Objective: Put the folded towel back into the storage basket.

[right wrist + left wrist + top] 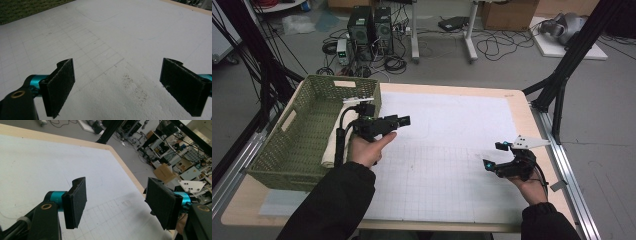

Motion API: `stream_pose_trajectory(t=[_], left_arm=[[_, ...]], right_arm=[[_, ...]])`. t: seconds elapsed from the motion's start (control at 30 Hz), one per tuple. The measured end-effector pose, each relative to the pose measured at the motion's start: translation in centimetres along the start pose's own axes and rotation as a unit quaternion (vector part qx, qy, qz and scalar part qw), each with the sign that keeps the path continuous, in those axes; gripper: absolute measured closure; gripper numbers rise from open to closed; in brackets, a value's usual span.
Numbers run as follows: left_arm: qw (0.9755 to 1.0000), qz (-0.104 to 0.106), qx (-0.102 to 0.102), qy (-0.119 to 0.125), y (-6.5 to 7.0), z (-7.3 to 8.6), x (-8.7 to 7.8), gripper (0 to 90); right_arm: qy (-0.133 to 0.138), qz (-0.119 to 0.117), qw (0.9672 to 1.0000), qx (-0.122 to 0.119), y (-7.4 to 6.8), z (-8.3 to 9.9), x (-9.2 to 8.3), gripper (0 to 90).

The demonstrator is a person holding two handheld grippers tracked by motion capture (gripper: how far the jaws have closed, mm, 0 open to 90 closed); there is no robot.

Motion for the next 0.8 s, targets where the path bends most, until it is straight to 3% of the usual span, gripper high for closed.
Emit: stream_pose_trajectory(t=[0.27,0.8], left_arm=[[1.0000,-0.004,0.002,0.004,0.0,0.6,0.1,33.5],[0.9995,-0.014,0.026,0.005,0.5,2.2,0.2,33.5]], right_arm=[[0.000,-0.001,1.0000,0.000,0.0,0.0,0.0,11.9],[0.001,0.002,1.0000,-0.001,0.0,-0.1,-0.2,11.9]])
Point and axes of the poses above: each handheld gripper's, and its own axes: x roughly forward along the jaws, z roughly out of its underside, y roughly to its right, the point moved 4 cm from there along x, roughly forward along the jaws, and after that the axes turned 12 degrees about -x, right-handed, at the moved point
